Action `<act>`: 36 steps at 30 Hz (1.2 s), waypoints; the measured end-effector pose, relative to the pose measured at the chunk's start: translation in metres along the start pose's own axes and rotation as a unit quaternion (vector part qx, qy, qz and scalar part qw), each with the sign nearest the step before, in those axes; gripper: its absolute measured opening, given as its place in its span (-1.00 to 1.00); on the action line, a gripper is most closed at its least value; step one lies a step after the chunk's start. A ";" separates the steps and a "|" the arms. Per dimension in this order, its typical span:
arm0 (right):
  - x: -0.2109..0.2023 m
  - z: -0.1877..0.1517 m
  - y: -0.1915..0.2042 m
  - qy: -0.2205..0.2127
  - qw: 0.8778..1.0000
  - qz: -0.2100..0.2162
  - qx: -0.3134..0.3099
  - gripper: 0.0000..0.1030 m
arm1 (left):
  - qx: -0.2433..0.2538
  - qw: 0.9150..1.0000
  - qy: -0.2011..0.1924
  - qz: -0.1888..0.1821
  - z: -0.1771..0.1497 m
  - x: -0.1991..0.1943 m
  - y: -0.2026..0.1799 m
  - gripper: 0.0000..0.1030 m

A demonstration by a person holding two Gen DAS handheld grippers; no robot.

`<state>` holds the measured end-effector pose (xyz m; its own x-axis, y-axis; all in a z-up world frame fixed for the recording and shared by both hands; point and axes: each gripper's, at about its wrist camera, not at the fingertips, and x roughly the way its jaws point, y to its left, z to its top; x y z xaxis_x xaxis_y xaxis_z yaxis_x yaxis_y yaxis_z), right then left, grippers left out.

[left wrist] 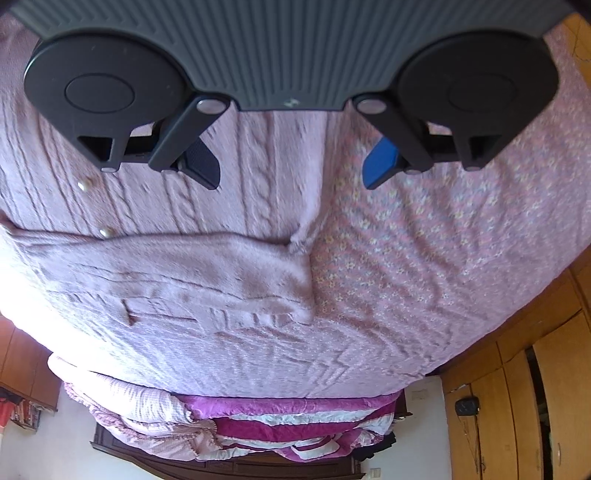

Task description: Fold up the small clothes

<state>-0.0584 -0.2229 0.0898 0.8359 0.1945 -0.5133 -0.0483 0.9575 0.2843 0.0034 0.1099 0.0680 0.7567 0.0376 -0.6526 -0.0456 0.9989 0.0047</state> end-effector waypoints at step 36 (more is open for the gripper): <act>-0.017 -0.137 0.082 0.177 0.909 -0.028 -0.376 0.89 | 0.120 0.990 0.045 -0.055 -0.093 -0.036 -0.052 0.66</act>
<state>-0.1516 -0.1184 0.0116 0.6261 0.0707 -0.7765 -0.4827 0.8173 -0.3148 -0.0815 0.0546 0.0207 0.6866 -0.0634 -0.7242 0.1985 0.9747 0.1028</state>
